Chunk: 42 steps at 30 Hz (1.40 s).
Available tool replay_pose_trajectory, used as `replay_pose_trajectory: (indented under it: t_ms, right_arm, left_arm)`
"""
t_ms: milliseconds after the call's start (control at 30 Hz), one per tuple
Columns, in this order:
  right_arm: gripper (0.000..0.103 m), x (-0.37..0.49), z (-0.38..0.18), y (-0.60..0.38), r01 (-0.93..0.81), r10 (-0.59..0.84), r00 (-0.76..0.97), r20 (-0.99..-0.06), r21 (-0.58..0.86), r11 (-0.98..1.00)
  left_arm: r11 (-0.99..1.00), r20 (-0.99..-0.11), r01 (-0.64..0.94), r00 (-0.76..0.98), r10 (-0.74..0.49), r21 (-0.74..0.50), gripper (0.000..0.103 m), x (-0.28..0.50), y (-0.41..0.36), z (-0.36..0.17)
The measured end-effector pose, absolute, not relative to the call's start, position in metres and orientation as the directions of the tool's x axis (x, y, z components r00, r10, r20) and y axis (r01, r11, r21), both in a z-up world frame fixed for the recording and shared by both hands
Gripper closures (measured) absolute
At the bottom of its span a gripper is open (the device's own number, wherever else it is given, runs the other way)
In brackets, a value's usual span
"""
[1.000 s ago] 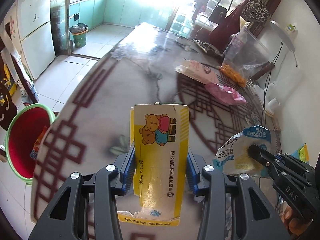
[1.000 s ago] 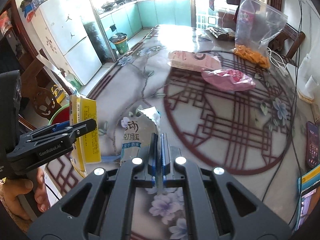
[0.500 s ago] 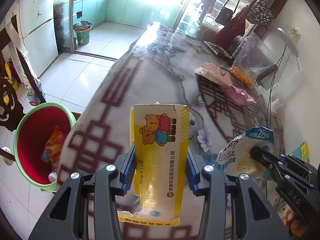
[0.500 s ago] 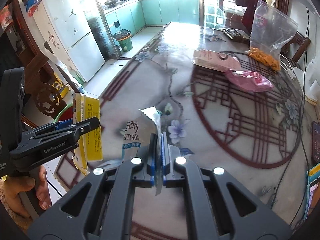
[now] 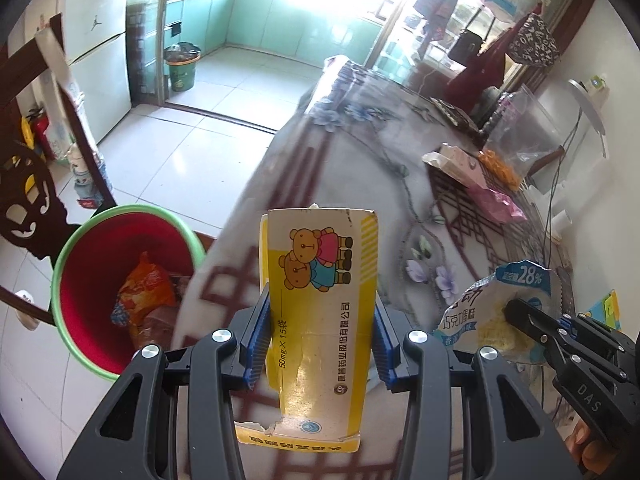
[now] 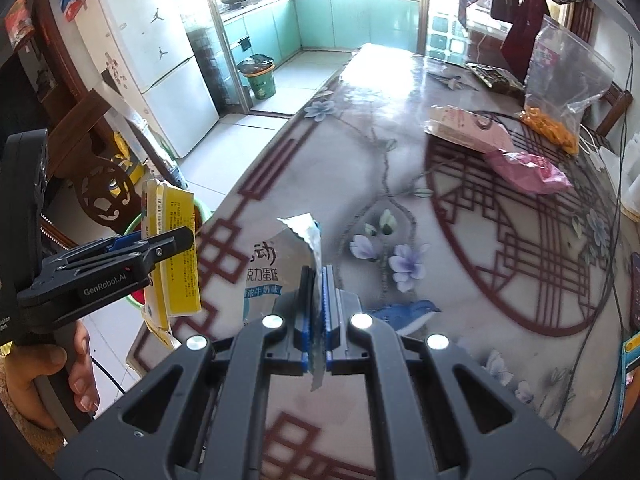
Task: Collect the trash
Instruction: 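Carry the yellow box and milk carton over the red bucket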
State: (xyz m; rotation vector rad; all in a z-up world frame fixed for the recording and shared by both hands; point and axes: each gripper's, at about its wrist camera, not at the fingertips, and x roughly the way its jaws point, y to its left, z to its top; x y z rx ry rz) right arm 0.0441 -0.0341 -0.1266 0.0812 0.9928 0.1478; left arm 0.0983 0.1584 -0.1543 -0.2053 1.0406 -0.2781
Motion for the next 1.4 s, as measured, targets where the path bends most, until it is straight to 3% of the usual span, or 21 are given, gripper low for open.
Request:
replay_pose_trajectory:
  t_ms: [833, 1400]
  right_arm:
    - [0.098, 0.062, -0.136, 0.049, -0.235, 0.235, 0.481, -0.844, 0.135, 0.963]
    - [0.098, 0.097, -0.139, 0.105, -0.338, 0.288, 0.436, -0.852, 0.141, 0.931]
  left_arm:
    - [0.946, -0.837, -0.169, 0.526, -0.15, -0.276, 0.062, 0.094, 0.297, -0.17]
    - [0.937, -0.848, -0.237, 0.521, -0.099, -0.256, 0.062, 0.116, 0.344, -0.18]
